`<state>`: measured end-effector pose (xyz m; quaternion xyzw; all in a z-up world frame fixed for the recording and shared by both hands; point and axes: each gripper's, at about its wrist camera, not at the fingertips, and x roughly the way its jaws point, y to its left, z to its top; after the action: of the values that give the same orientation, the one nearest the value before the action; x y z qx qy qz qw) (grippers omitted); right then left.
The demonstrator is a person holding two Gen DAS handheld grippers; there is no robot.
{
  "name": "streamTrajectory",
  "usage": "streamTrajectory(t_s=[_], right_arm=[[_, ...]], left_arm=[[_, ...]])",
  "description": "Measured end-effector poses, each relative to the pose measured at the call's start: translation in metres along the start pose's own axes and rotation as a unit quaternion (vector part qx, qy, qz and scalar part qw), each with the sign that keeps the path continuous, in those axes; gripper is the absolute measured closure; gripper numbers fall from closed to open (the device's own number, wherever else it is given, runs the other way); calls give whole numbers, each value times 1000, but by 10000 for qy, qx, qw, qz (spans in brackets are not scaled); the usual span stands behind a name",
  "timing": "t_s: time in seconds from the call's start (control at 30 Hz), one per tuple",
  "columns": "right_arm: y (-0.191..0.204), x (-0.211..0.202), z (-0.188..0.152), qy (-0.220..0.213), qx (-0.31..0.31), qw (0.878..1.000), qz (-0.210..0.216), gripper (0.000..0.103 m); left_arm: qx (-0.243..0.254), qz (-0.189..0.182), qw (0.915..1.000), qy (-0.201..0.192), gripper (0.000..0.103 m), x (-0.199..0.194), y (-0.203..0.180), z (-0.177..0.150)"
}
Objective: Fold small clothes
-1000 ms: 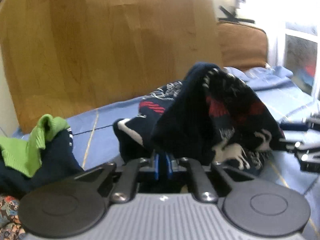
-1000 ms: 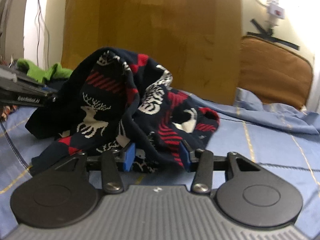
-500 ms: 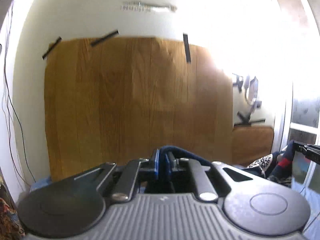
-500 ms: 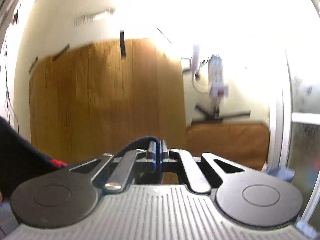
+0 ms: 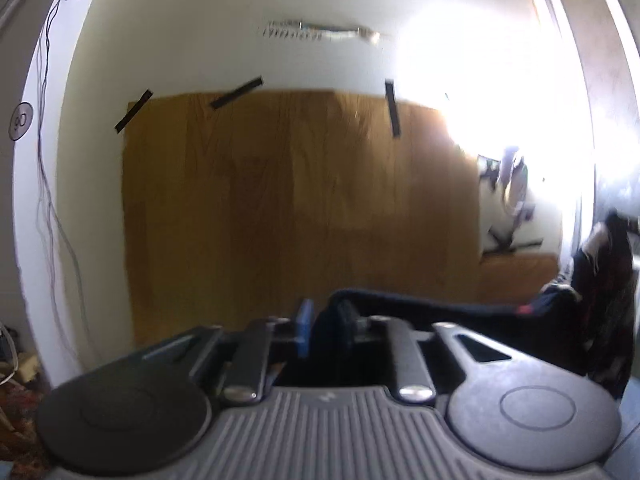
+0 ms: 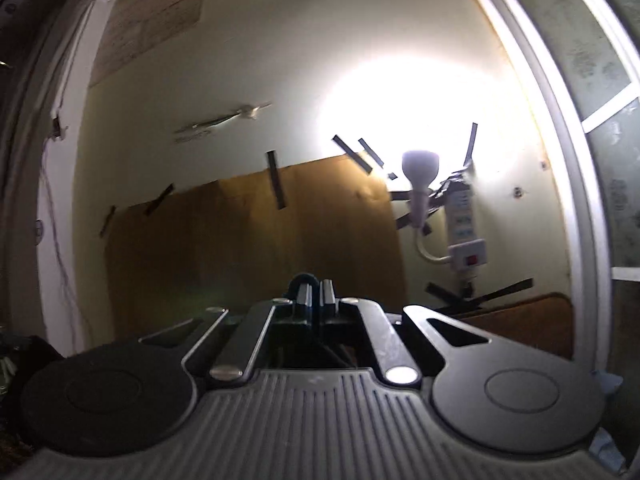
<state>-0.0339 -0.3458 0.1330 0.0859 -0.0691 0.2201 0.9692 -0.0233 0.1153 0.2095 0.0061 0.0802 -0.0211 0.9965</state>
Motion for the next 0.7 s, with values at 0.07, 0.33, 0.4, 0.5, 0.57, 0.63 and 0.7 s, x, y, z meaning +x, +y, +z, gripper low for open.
streamTrajectory(t_s=[0.07, 0.33, 0.4, 0.5, 0.57, 0.63, 0.7], right_arm=[[23, 17, -7, 309, 5, 9985, 446, 97], [109, 55, -68, 1225, 512, 9752, 1768, 97], [115, 59, -70, 1227, 626, 9732, 1841, 97], [96, 42, -62, 1016, 794, 9788, 1592, 97], [68, 16, -54, 718, 935, 9856, 1209, 97], [35, -17, -48, 458, 1049, 9899, 834, 97], [6, -52, -44, 267, 1139, 9920, 473, 97]], left_arm=[[-40, -247, 9996, -110, 42, -8, 0, -9], [-8, -1496, 9878, 424, 19, -3, -38, -46], [19, -1636, 9852, 510, 19, -1, -41, -56], [-178, -1637, 9852, 480, 14, -1, -29, -60], [-296, -1512, 9870, 463, 12, 1, -19, -59], [-387, -1380, 9882, 538, 13, 7, -10, -58], [-441, -1263, 9888, 657, 13, 15, -4, -58]])
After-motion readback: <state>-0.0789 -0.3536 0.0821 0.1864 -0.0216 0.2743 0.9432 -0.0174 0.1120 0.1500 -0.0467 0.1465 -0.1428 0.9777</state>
